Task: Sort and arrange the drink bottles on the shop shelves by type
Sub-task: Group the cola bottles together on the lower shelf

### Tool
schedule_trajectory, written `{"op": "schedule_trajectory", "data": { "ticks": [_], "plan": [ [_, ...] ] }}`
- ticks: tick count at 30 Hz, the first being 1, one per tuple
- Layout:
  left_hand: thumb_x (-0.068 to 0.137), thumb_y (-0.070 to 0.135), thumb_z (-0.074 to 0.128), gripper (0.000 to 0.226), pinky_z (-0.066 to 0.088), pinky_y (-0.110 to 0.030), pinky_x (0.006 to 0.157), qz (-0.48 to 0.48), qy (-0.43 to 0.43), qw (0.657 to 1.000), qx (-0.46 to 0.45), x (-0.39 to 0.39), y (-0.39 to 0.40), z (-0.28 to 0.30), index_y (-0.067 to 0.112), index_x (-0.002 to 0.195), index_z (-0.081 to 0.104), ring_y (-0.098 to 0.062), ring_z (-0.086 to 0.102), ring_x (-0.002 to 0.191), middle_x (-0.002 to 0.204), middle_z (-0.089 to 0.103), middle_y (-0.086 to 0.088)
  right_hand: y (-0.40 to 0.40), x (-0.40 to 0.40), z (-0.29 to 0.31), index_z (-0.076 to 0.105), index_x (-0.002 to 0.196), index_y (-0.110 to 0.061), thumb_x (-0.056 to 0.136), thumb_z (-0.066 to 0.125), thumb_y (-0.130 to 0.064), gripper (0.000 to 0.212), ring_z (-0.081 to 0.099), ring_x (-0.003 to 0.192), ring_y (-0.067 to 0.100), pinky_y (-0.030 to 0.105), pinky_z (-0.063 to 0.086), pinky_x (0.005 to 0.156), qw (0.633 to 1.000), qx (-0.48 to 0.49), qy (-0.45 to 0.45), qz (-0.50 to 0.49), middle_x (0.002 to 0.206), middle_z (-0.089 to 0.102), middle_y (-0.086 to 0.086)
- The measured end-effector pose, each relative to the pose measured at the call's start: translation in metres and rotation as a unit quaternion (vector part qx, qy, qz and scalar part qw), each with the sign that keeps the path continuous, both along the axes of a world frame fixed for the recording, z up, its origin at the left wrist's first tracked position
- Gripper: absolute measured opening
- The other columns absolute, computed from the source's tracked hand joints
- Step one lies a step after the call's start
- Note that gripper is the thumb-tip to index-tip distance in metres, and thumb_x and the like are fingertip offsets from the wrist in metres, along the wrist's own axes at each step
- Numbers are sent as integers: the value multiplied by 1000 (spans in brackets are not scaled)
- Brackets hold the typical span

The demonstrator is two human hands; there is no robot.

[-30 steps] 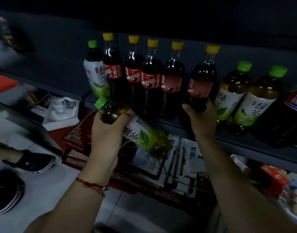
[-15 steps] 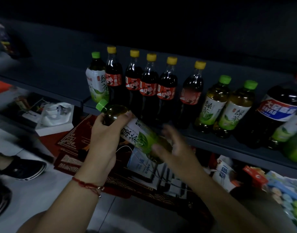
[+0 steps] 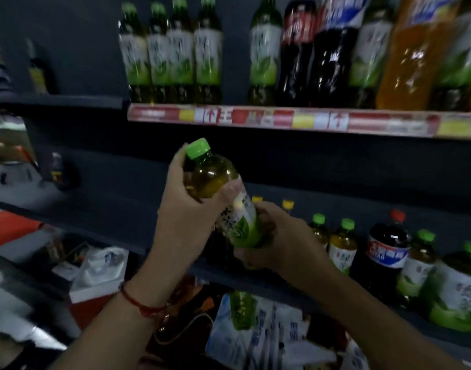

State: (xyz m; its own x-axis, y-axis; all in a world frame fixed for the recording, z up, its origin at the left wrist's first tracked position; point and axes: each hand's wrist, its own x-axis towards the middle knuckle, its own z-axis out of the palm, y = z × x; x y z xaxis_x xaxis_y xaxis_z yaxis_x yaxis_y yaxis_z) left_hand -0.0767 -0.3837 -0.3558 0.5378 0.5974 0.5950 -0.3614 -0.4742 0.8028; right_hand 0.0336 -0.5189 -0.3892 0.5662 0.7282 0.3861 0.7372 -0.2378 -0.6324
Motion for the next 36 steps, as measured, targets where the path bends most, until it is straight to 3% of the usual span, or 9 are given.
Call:
{"op": "schedule_trajectory", "data": {
  "ticks": [3,6,9,13,21,24,29,33,36],
  "plan": [
    [77,36,80,108,48,-4,76,-30,-6,996,84,-1,7,46,46,153,4,18,58,101,128,50,23,7,7,47,50,120,-45,63,86,-44,68,64,94,-2,29,57,82,998,62,2,1,107,67,-21],
    [72,45,82,117,45,-16,96,-6,53,972,229,3,20,90,62,145,-8,6,52,119,148,36,20,18,14,86,56,115,-44,63,88,-36,63,65,88,-6,24,57,80,993,114,29,15,99,69,-20],
    [72,45,83,113,33,-9,91,56,89,932,346,17,38,135,57,149,1,8,40,113,142,29,17,36,24,120,56,115,-43,61,90,-36,64,64,91,-6,20,55,81,989,146,20,26,102,67,-19],
    [70,41,85,105,48,-27,95,59,85,919,380,45,64,187,51,149,17,-12,51,115,140,39,3,67,46,160,54,117,-35,67,85,-41,59,62,94,-1,21,52,79,989,143,-26,22,103,65,-18],
    [70,32,88,96,51,-29,93,96,72,875,469,110,94,247,36,145,29,-16,52,107,131,43,-4,87,93,246,52,127,-20,81,74,-39,55,58,98,14,28,48,81,984,16,-167,-52,114,60,-6],
    [67,35,89,97,52,-29,92,121,93,853,500,132,107,261,37,143,29,-17,56,105,132,45,-4,77,98,283,56,120,-21,83,71,-40,44,56,93,12,26,47,73,954,0,-284,-96,112,61,-5],
    [63,51,86,102,50,-45,97,144,108,821,541,161,126,274,31,145,29,-26,57,109,127,56,-10,61,111,342,50,133,-17,87,61,-38,51,53,116,25,39,45,92,872,-9,-450,-191,131,54,7],
    [65,64,78,103,27,-56,114,200,145,786,566,177,136,270,29,147,26,-31,53,122,124,61,-8,63,139,370,44,139,-14,85,61,-47,65,46,125,32,45,36,105,815,-126,-494,-275,136,50,13],
    [67,67,75,107,4,-60,120,226,180,771,567,184,141,266,27,150,22,-37,30,145,142,53,-13,68,156,373,42,140,-14,86,57,-56,70,38,135,34,49,15,116,807,-188,-475,-296,144,45,15]
  ]
}}
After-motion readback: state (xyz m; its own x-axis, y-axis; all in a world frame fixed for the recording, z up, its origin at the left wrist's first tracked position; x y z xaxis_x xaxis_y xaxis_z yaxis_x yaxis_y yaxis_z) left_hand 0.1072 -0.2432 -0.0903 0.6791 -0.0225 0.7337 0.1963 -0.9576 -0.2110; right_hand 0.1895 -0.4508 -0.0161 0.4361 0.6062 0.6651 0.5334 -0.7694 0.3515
